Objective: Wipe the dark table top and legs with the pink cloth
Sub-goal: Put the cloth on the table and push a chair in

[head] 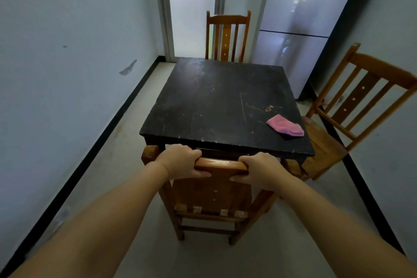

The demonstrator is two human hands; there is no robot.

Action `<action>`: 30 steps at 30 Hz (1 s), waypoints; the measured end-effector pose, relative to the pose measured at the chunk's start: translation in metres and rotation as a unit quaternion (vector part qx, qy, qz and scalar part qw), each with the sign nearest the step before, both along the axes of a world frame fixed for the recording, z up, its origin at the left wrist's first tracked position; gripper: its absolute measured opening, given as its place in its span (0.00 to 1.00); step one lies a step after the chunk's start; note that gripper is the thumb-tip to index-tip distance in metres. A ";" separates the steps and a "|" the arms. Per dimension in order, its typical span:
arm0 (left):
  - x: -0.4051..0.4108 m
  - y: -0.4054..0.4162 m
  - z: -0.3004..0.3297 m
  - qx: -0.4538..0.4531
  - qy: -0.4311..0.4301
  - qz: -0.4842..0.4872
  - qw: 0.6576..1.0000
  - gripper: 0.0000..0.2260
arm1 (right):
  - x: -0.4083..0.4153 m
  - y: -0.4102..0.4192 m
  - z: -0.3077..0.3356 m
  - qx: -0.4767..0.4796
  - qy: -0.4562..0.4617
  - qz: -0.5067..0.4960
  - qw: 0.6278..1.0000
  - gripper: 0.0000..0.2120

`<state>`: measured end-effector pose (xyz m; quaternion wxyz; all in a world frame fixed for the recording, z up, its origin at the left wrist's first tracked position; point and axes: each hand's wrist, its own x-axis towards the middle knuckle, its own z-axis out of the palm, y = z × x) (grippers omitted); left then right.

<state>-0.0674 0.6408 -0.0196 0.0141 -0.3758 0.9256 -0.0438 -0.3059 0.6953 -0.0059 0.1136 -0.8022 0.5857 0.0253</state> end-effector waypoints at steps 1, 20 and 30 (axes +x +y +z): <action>-0.001 -0.009 0.000 0.003 0.002 0.001 1.000 0.22 | 0.000 -0.008 0.001 0.000 0.000 -0.003 1.000 0.18; -0.018 -0.046 0.051 0.105 -0.055 0.102 0.988 0.28 | 0.016 -0.076 0.031 0.044 -0.125 -0.007 0.991 0.22; 0.156 -0.050 0.078 -0.174 0.101 0.225 0.953 0.27 | 0.184 -0.136 0.061 -0.235 -0.136 0.156 0.950 0.26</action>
